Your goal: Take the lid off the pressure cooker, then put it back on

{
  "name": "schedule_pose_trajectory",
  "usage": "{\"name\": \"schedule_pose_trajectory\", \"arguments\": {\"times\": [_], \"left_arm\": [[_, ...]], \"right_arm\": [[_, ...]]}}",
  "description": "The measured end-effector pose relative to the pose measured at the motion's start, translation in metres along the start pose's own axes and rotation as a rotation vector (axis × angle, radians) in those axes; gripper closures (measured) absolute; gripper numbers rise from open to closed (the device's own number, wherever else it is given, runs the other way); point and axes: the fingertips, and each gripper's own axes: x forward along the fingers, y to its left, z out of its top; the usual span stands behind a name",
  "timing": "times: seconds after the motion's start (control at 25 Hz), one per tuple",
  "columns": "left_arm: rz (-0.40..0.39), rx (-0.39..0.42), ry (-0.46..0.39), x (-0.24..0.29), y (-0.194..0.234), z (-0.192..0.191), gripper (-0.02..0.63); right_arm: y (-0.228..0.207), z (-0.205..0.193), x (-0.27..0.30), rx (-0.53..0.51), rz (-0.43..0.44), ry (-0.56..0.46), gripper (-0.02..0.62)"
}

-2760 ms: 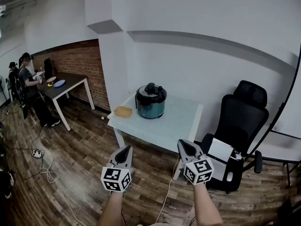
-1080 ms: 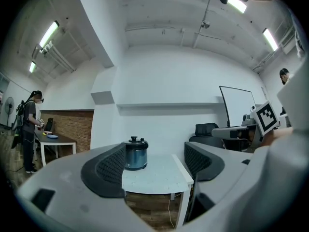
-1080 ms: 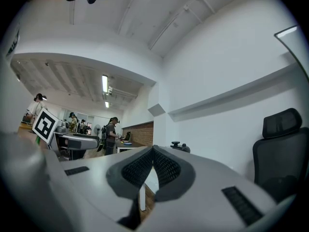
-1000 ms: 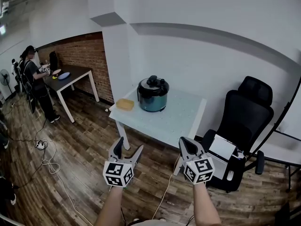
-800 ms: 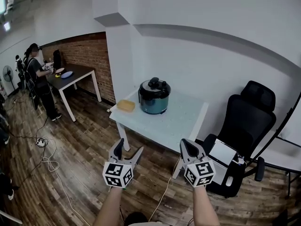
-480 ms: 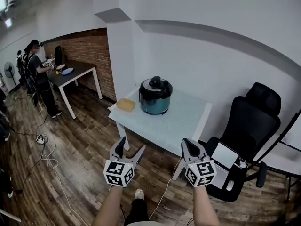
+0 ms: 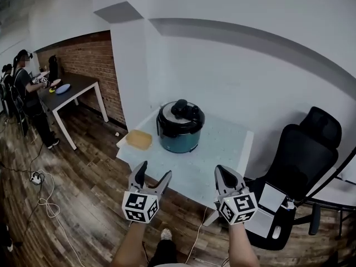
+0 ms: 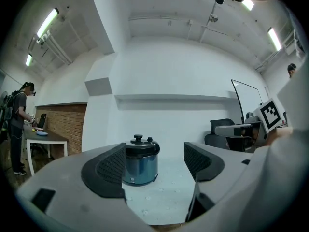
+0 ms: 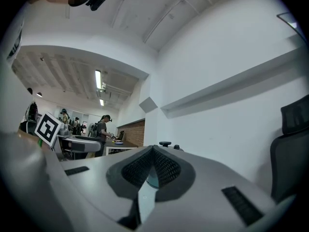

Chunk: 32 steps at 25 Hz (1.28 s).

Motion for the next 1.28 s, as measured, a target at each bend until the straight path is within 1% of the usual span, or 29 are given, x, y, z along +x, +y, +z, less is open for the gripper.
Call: {"name": "schedule_pose_trajectory", "arguments": {"times": [0.28,0.48,0.68,0.84,1.04,1.28], "left_arm": [[-0.032,-0.035,0.012,0.096,0.074,0.006,0.261],[-0.077,-0.043,0.039,0.157,0.105,0.011,0.261],[-0.122,-0.058,0.053,0.196,0.115,0.008,0.261],[-0.134,-0.076,0.067,0.213,0.115,0.0,0.261],[-0.115,-0.083,0.092,0.231,0.116,-0.012,0.259],[-0.074,-0.073,0.101,0.248,0.113,-0.011,0.261]], "right_arm": [[-0.028,-0.008,0.096,0.0,-0.069,0.036,0.595],[-0.047,-0.008,0.147,-0.023,-0.109,0.06,0.595],[-0.065,-0.006,0.175,-0.038,-0.141,0.076,0.595],[-0.081,-0.007,0.19,-0.044,-0.152,0.086,0.595],[-0.099,-0.019,0.205,-0.035,-0.139,0.098,0.595],[-0.114,-0.024,0.216,-0.011,-0.095,0.089,0.595]]}}
